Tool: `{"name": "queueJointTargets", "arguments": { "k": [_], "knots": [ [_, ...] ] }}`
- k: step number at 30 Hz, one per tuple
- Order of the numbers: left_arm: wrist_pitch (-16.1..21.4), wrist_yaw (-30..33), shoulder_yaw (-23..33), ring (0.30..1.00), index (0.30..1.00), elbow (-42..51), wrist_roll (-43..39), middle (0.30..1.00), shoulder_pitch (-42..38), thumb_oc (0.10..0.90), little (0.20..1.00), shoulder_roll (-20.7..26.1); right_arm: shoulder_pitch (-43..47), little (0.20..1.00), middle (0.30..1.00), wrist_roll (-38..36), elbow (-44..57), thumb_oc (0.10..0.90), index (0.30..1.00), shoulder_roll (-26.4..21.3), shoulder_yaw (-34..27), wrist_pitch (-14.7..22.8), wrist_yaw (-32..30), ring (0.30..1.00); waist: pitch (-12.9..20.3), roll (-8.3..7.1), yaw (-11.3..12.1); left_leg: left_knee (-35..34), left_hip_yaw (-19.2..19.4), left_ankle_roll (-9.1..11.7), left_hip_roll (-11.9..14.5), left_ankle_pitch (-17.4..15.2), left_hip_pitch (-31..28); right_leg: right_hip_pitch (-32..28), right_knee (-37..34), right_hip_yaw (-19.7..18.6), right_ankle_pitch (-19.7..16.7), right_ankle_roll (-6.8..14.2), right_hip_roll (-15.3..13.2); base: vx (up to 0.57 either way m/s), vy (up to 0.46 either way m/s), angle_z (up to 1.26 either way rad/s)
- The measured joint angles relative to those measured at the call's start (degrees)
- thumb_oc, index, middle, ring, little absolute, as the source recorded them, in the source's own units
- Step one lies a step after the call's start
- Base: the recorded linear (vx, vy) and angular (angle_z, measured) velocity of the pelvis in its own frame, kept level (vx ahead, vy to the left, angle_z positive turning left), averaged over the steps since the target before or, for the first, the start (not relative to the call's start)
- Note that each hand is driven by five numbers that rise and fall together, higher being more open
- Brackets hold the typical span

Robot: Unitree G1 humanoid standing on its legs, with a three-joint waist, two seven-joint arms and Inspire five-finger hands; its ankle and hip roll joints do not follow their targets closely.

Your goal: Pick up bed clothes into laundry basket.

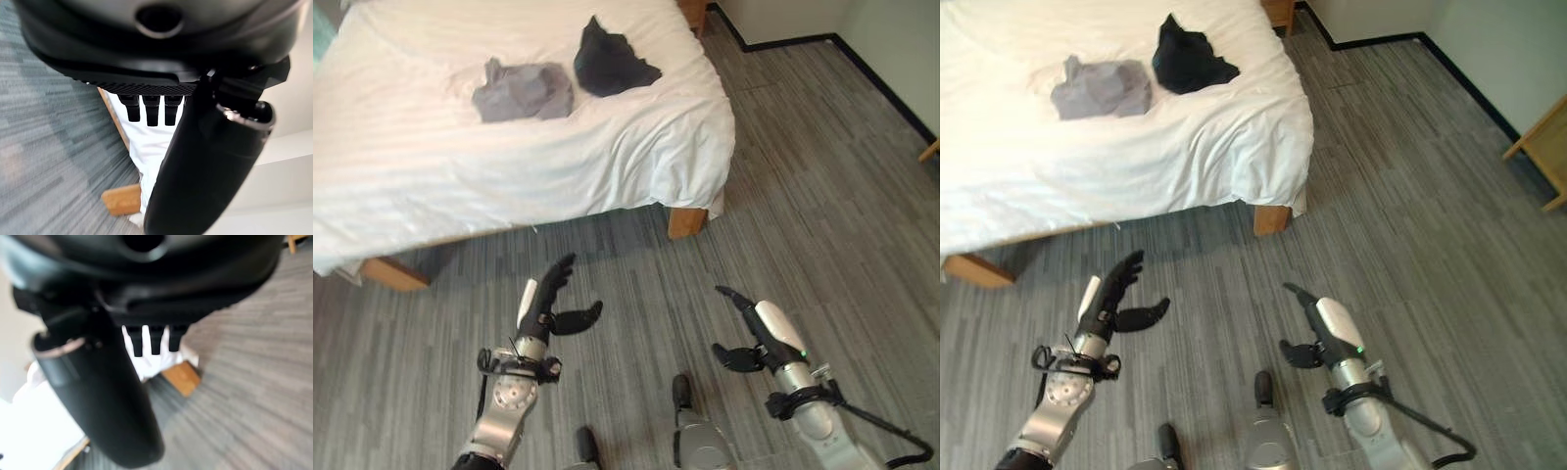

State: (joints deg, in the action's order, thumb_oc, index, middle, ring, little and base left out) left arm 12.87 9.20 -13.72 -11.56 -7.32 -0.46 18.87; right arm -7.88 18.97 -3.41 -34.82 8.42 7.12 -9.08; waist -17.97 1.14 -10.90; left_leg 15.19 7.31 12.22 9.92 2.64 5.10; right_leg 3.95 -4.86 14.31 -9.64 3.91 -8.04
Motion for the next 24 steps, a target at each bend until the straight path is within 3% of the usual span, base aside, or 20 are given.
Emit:
{"name": "queueJointTargets", "arguments": {
  "k": [1, 2, 3, 4, 5, 6, 8, 9, 12, 14, 15, 17, 18, 20, 22, 24],
  "knots": [
    [0.04, -0.12, -0.04, 0.900, 0.900, 0.19, -0.05, 0.900, -0.03, 0.800, 0.900, -0.16, 0.36, 0.900, 0.900, -0.05, 0.22, 0.800, 0.900, -0.07, -0.05, 0.04, 0.00, 0.900, -0.16, -0.59, 0.89, 4.24, 0.07, 0.03, 0.14, -0.77, 1.17, -0.04, 0.26, 0.67, -0.16, -3.41, -0.02, 0.53, -0.354, -0.15],
    [-0.03, -0.47, -0.41, 0.900, 0.900, 0.12, -0.93, 0.900, 0.29, 0.800, 0.900, -0.33, 2.57, 0.900, 0.900, -0.64, 0.13, 0.800, 0.900, -0.80, -0.31, 0.44, -0.22, 0.900, -0.12, 0.12, 1.00, 13.86, -1.32, 1.62, 0.68, 0.87, 3.53, -0.72, 1.57, -0.25, 3.54, -4.45, 1.83, 0.64, -0.379, 0.01],
    [0.23, -1.24, -0.89, 0.900, 0.900, 0.64, -1.23, 0.900, -0.32, 0.800, 0.900, 0.22, 2.70, 0.900, 0.900, -1.77, 0.27, 0.800, 0.900, -0.04, -0.83, 0.23, -0.24, 0.900, -0.46, -0.64, 1.17, 19.99, -0.71, 2.87, 1.81, 2.06, 7.83, -1.88, 1.43, -1.47, 3.75, -4.44, 1.99, 0.49, -0.140, 0.00],
    [0.81, -1.25, -0.89, 0.900, 0.900, 0.76, -1.26, 0.900, -0.39, 0.800, 0.900, 0.22, 3.12, 0.900, 0.900, -1.99, 0.39, 0.800, 0.900, -0.06, -0.70, 0.20, -0.23, 0.900, -0.65, -1.29, 1.91, 20.10, 0.78, 1.86, 1.58, 1.10, 7.78, -1.94, 1.57, -1.28, 3.05, -4.74, 1.81, 0.38, -0.032, -0.13],
    [1.00, -1.68, -0.84, 0.900, 0.900, 1.07, -1.49, 0.900, -0.09, 0.800, 0.900, 0.23, 3.53, 0.900, 0.900, -2.25, 1.07, 0.800, 0.900, -0.03, -0.48, 0.24, -0.42, 0.900, -0.67, -1.60, 3.46, 17.14, 3.88, -0.44, 0.82, -0.93, 8.52, -3.05, 0.74, -2.58, 4.08, -5.29, 1.86, 0.26, -0.005, -0.35],
    [1.02, -1.95, -0.86, 0.900, 0.900, 1.11, -1.52, 0.900, 0.07, 0.800, 0.900, 0.19, 3.44, 0.900, 0.900, -2.33, 1.51, 0.800, 0.900, -0.11, -0.34, 0.22, -0.57, 0.900, -0.55, -1.58, 3.88, 13.73, 6.06, -1.27, 0.22, -1.03, 7.57, -3.42, 0.50, -2.07, 3.16, -5.91, 1.91, 0.40, 0.033, -0.25],
    [1.02, -2.32, -0.78, 0.900, 0.900, 1.21, -1.54, 0.900, 1.02, 0.800, 0.900, 0.45, 3.46, 0.900, 0.900, -2.30, 1.61, 0.800, 0.900, -0.13, 0.85, 0.42, -0.56, 0.900, -0.10, -0.56, 4.31, -0.98, 11.93, -2.51, -1.92, -0.85, 4.51, -5.93, -0.35, -1.77, 4.22, -6.07, 2.56, 0.40, 0.045, 0.00],
    [1.04, -2.33, -0.79, 0.900, 0.900, 1.20, -1.54, 0.900, 1.15, 0.800, 0.900, 0.39, 3.02, 0.900, 0.900, -2.29, 1.53, 0.800, 0.900, -0.21, 1.12, 0.39, -0.55, 0.900, -0.01, -0.35, 4.14, -6.89, 12.88, -3.35, -2.79, -0.21, 2.31, -6.71, -0.32, -0.94, 4.39, -5.97, 2.74, 0.39, 0.047, 0.18],
    [1.04, -2.31, -0.70, 0.900, 0.900, 1.20, -1.54, 0.900, 1.73, 0.800, 0.900, 0.39, 1.58, 0.900, 0.900, -2.17, 1.34, 0.800, 0.900, -0.31, 1.89, 0.43, -0.38, 0.900, 0.37, 0.33, 4.31, -19.98, 13.27, -3.88, -3.09, 2.47, -1.86, -9.80, -0.33, 0.05, 6.18, -4.34, 3.12, 0.39, 0.038, 0.21],
    [1.02, -2.33, -0.75, 0.900, 0.900, 1.19, -1.52, 0.900, 1.87, 0.800, 0.900, 0.33, 1.19, 0.900, 0.900, -2.14, 1.26, 0.800, 0.900, -0.52, 1.79, 0.42, -0.27, 0.900, 0.54, 1.01, 4.38, -20.59, 13.62, -4.34, -1.88, 3.06, -2.56, -10.89, -0.32, 0.46, 6.68, -3.58, 3.10, 0.32, 0.043, 0.17],
    [1.00, -2.34, -0.82, 0.900, 0.900, 1.22, -1.51, 0.900, 2.04, 0.800, 0.900, -0.06, 0.54, 0.900, 0.900, -2.13, 1.26, 0.800, 0.900, -1.18, 1.61, 0.43, -0.25, 0.900, 0.73, 2.01, 4.03, -20.52, 13.32, -6.09, -0.78, 3.38, -3.30, -12.26, -0.34, 0.85, 7.40, -2.22, 3.08, 0.52, 0.104, 0.29],
    [0.98, -2.34, -0.85, 0.900, 0.900, 1.20, -1.50, 0.900, 2.23, 0.800, 0.900, -0.87, -0.76, 0.900, 0.900, -2.20, 1.25, 0.800, 0.900, -1.24, 0.64, 0.42, -0.30, 0.900, 1.19, 3.02, 3.63, -20.48, 12.42, -6.32, 0.00, 3.00, -3.33, -13.73, -0.39, 1.13, 8.65, -0.87, 3.02, 0.43, 0.108, 0.27],
    [0.98, -2.24, -0.83, 0.900, 0.900, 1.20, -1.55, 0.900, 2.25, 0.800, 0.900, -0.79, -1.56, 0.900, 0.900, -2.24, 1.07, 0.800, 0.900, -0.98, 0.23, 0.39, -0.31, 0.900, 1.35, 2.86, 4.01, -20.08, 13.61, -9.54, -1.91, 6.35, -4.30, -15.06, -0.37, 0.43, 9.27, 1.21, 1.08, 0.31, 0.084, 0.11],
    [0.96, -2.17, 0.07, 0.900, 0.900, 1.26, -1.63, 0.900, 2.48, 0.800, 0.900, 0.30, -2.70, 0.900, 0.900, -2.27, 1.13, 0.800, 0.900, 0.34, 0.51, 0.63, -0.22, 0.900, 1.42, 0.80, 4.15, -19.86, 13.96, -12.54, -5.14, 5.93, -5.64, -15.66, -0.41, -3.90, 9.76, 2.60, -0.95, 0.48, 0.165, 0.10],
    [0.89, -1.84, 2.72, 0.900, 0.900, 1.32, -2.16, 0.900, 3.77, 0.800, 0.900, 2.85, -3.30, 0.900, 0.900, -2.27, 1.44, 0.800, 0.900, 1.62, 2.23, 0.92, 0.23, 0.900, 1.44, -1.76, 6.25, -19.22, 15.78, -13.40, -6.83, 5.13, -6.54, -15.23, -0.76, -8.81, 9.03, 3.74, -3.30, 0.53, 0.214, -0.27],
    [0.62, -1.28, 3.79, 0.900, 0.900, 1.32, -2.30, 0.900, 4.47, 0.800, 0.900, 4.12, -3.32, 0.900, 0.900, -2.26, 1.64, 0.800, 0.900, 2.09, 2.57, 1.33, 0.23, 0.900, 1.50, -2.25, 7.12, -19.02, 16.12, -13.42, -6.75, 4.87, -6.66, -14.73, -0.78, -11.00, 8.00, 4.79, -3.57, 0.40, 0.193, -0.32]
  ]
}}
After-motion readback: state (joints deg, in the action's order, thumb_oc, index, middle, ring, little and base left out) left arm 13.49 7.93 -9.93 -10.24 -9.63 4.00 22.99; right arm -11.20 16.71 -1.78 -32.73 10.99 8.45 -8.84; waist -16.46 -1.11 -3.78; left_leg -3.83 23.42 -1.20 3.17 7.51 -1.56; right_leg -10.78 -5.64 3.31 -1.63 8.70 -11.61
